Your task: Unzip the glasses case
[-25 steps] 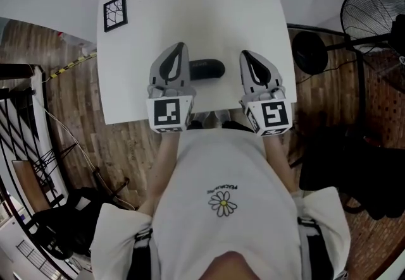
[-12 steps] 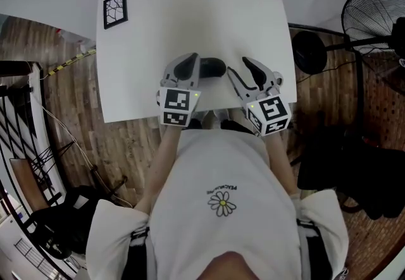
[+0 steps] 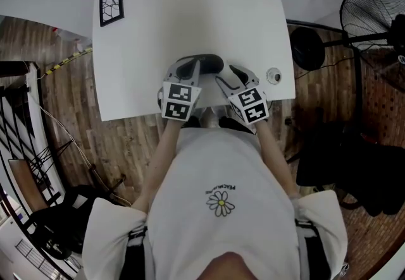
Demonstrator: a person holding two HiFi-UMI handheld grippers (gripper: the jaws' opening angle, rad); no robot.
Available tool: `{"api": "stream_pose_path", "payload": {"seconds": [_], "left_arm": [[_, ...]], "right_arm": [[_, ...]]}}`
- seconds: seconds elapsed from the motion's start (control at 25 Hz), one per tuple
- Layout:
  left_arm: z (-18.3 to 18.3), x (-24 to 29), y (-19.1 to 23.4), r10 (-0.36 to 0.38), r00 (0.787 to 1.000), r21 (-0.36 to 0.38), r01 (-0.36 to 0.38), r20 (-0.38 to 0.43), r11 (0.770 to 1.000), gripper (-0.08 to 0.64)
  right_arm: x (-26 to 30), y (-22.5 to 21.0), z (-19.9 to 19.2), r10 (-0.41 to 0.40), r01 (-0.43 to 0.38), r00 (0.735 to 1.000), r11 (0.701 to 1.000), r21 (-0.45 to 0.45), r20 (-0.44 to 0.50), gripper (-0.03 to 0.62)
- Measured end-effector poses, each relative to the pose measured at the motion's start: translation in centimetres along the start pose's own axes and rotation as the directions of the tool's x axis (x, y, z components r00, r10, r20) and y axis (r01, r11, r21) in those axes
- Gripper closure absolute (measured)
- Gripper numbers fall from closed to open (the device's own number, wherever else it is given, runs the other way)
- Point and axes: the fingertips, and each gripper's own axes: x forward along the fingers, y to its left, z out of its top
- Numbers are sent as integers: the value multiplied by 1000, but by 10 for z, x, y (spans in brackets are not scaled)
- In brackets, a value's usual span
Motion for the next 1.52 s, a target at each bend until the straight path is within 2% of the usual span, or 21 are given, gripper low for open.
{"api": "stream_pose_path", "payload": {"seconds": [0.16,0.36,0.56,0.72,0.88,1.04,1.24,1.52], "left_arm": [[-16,9,-2,-10,999,8,11,-41,1000,545],[-27,11,-2,-20,998,1,20,-65,1000,545],[-23,11,-3,-39,998,-20,38,-44,999,545],[-26,11,-3,-34,999,-4,34,-41,999,545],[-26,10,-3,-37,999,-6,36,-35,999,545],[-26,10,-5,-36,999,-3,36,-39,999,545],[-29,13,-5,-34,999,3,34,-35,999,545],[-30,12,-5,-23,998,33,25,-60,999,546]], "right_arm": [[14,0,-14,-25,25,998,1000,-6,-62,396],[27,3,-25,-11,8,993,1000,-20,-114,418],[32,0,-25,-9,11,990,1000,11,-141,449],[35,1,-30,2,7,985,999,52,-175,470],[33,5,-33,20,-12,980,999,41,-196,556],[31,18,-32,63,-63,978,998,5,-198,581],[30,11,-34,12,-11,979,1000,9,-204,584],[25,-2,-40,-51,52,965,999,-3,-257,586]]}}
